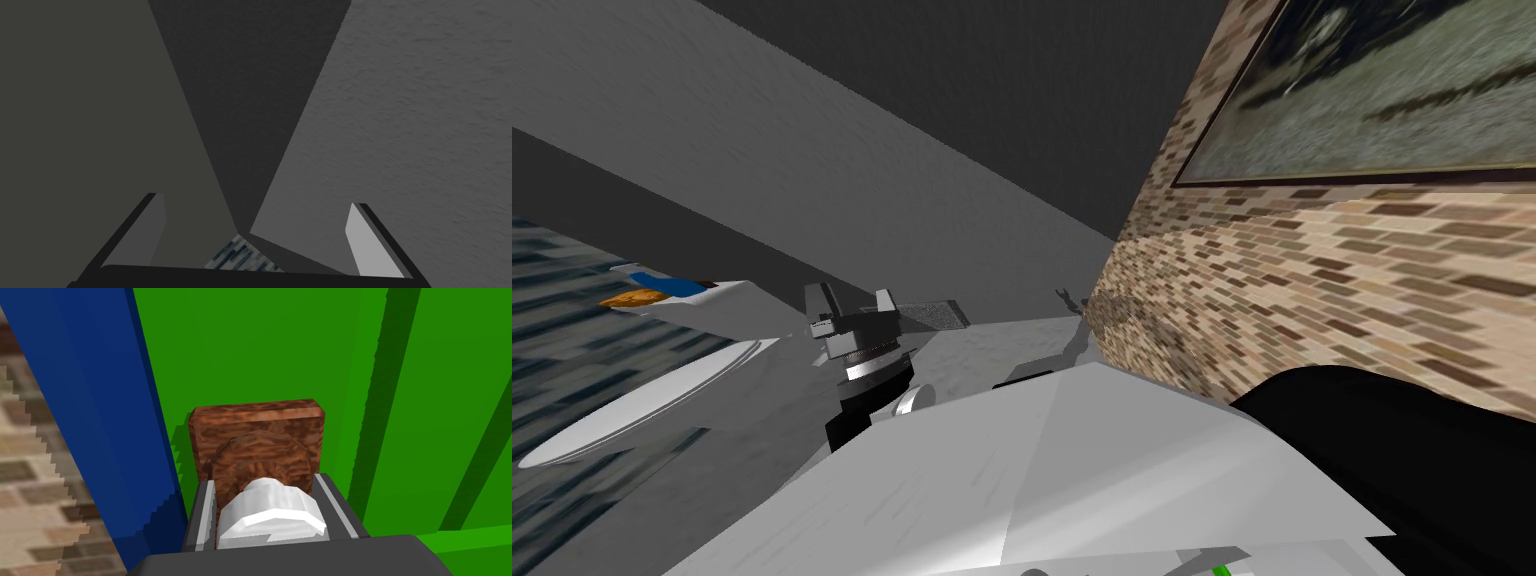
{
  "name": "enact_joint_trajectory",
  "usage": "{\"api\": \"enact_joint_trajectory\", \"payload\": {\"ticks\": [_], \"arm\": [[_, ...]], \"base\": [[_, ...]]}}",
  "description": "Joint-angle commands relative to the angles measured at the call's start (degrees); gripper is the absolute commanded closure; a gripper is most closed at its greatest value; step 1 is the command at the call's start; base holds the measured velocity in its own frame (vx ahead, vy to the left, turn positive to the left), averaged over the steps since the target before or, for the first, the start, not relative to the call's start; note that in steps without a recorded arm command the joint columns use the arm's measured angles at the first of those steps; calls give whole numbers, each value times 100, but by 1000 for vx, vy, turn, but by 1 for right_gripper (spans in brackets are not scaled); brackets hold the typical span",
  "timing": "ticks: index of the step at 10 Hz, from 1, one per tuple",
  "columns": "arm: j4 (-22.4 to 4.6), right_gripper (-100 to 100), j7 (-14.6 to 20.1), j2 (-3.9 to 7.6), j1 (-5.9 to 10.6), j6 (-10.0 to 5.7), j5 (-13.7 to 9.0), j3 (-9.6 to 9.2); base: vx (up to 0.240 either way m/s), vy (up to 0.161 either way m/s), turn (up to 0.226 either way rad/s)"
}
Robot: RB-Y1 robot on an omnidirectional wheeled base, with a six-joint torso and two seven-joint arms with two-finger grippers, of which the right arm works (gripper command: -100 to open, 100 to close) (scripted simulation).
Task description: Pull the door open
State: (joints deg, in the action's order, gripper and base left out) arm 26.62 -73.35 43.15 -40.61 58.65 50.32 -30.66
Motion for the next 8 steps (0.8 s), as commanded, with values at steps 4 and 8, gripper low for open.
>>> {"api": "enact_joint_trajectory", "payload": {"ticks": [4, 8], "arm": [[1, 100, -2, 0, 3, -1, -2, 2], [228, 100, -9, 85, 20, 294, 279, -132]], "base": [[-2, 7, 3], [-54, 161, 18]]}}
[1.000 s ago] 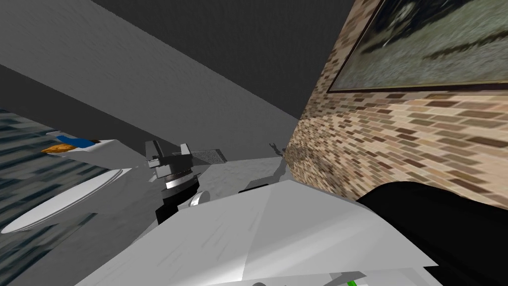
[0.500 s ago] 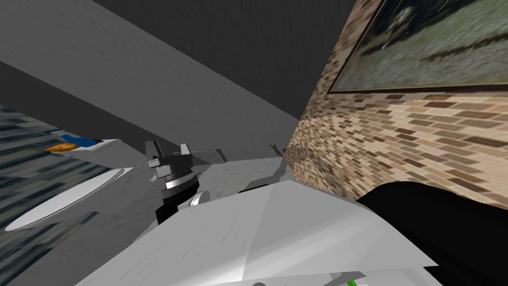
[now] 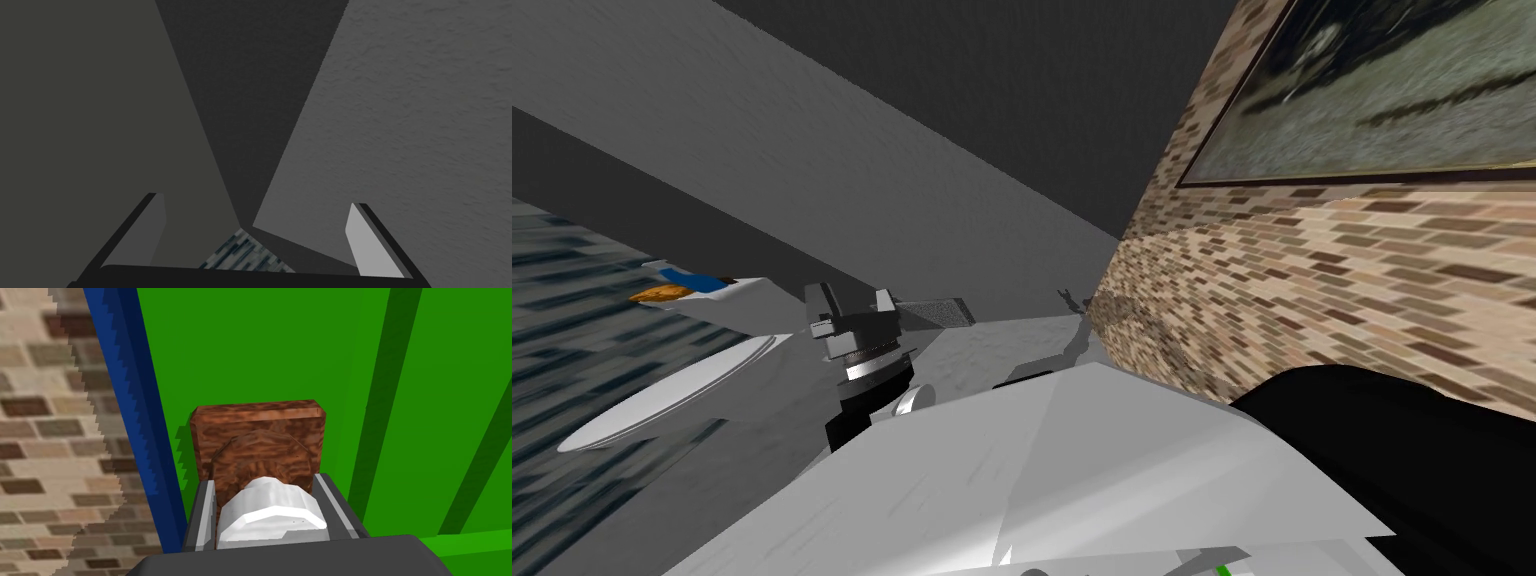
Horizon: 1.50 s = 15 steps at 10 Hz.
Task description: Pull the door open
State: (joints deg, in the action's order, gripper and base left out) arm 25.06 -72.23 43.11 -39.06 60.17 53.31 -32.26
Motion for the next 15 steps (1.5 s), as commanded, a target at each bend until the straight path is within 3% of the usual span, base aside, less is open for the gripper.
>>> {"api": "enact_joint_trajectory", "payload": {"ticks": [1, 3, 7, 10, 11, 12, 13, 15], "arm": [[286, 100, -121, 88, -135, 143, -19, 27], [418, 100, -122, 101, -133, 187, 22, 8], [643, 100, -125, 187, -119, 488, 299, -123], [643, 100, -125, 187, -119, 488, 299, -123], [730, 100, -126, 220, -113, 604, 407, -173], [663, 100, -107, 190, -117, 528, 361, -155], [774, 100, -92, 235, -134, 659, 485, -212], [873, 100, -71, 274, -152, 768, 602, -268]], "base": [[-58, 153, 31], [-13, 50, -4], [-94, 128, 21], [-46, 74, 8], [-58, 76, 10], [-38, 45, 1], [-83, 115, 15], [-115, 185, 16]]}}
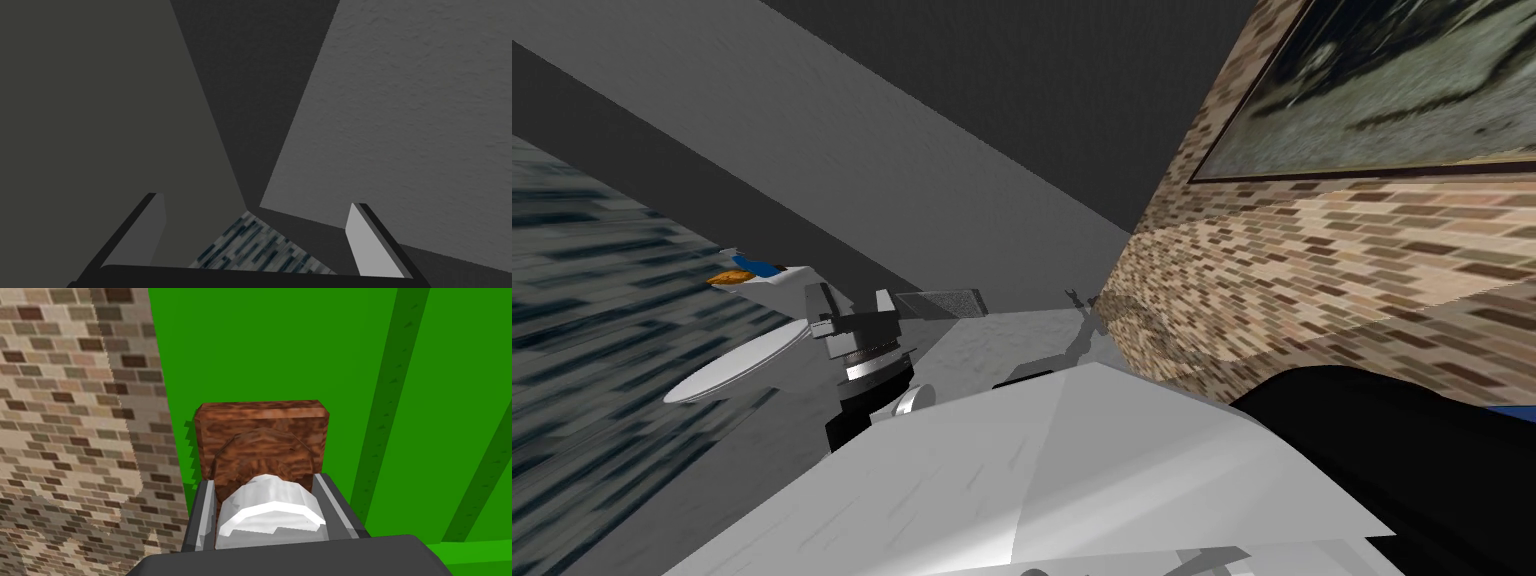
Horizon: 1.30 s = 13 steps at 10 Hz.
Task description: Pull the door open
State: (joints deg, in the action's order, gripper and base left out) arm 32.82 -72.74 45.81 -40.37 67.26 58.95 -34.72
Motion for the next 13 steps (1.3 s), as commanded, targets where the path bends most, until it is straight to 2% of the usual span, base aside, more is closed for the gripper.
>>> {"api": "enact_joint_trajectory", "payload": {"ticks": [1, 4, 5, 6, 7, 13], "arm": [[171, 100, -4, 33, -34, 142, 127, -64], [386, 100, 41, 117, -72, 381, 383, -186], [386, 100, 41, 117, -72, 381, 383, -186], [479, 100, 61, 153, -88, 485, 495, -239], [449, 100, 54, 128, -76, 413, 445, -219], [479, 100, 42, 130, -74, 430, 457, -226]], "base": [[-113, 171, 7], [-154, 216, 18], [-67, 120, 1], [-70, 125, 2], [-37, 66, 1], [-140, 72, 4]]}}
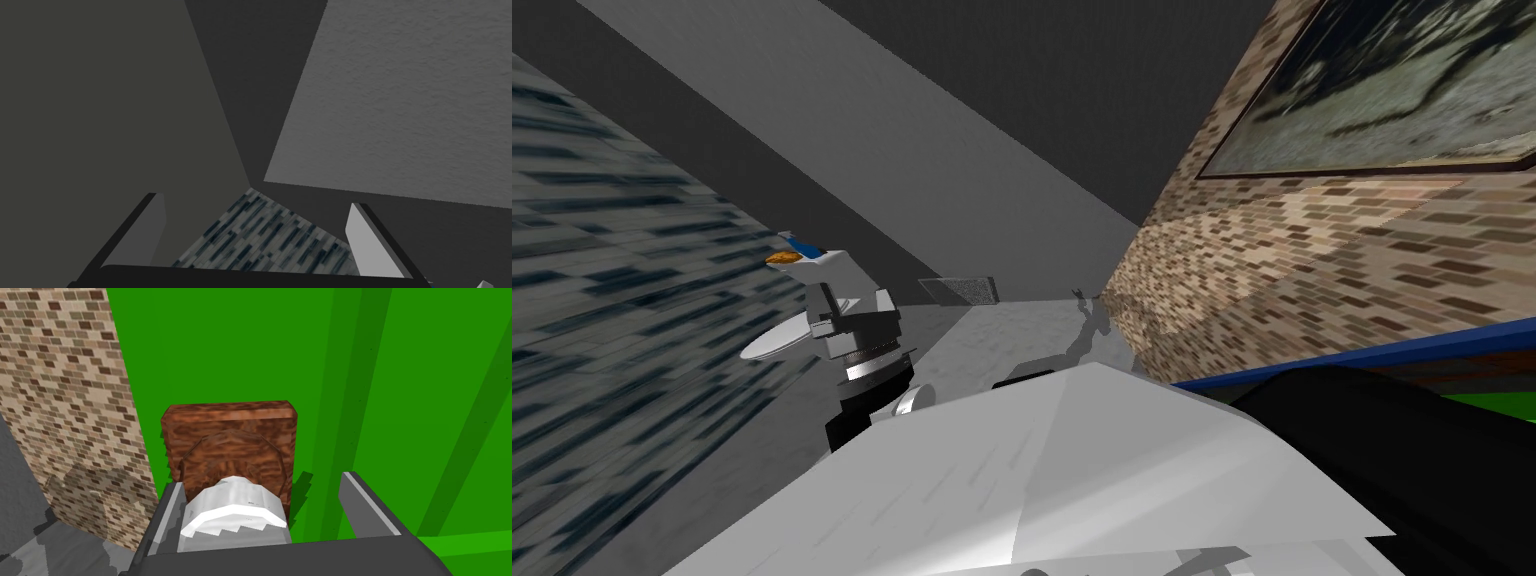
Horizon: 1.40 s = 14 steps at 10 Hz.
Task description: Pull the door open
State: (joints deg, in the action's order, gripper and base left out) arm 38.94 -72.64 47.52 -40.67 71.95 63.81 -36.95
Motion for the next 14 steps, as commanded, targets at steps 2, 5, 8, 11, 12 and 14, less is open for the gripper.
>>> {"api": "enact_joint_trajectory", "payload": {"ticks": [2, 5, 8, 11, 12, 14], "arm": [[-131, 100, 30, -39, -43, -41, -29, -3], [-130, 100, 28, -39, -43, -41, -29, -2], [-129, 100, 28, -39, -43, -41, -29, -2], [-130, 100, 28, -39, -43, -41, -29, -2], [-130, 100, 28, -39, -43, -41, -29, -2], [387, 100, -111, 112, -37, 303, 284, -142]], "base": [[-145, 80, 30], [-90, 51, -2], [16, -8, -10], [-7, -3, 23], [3, -6, -25], [-67, 126, 80]]}}
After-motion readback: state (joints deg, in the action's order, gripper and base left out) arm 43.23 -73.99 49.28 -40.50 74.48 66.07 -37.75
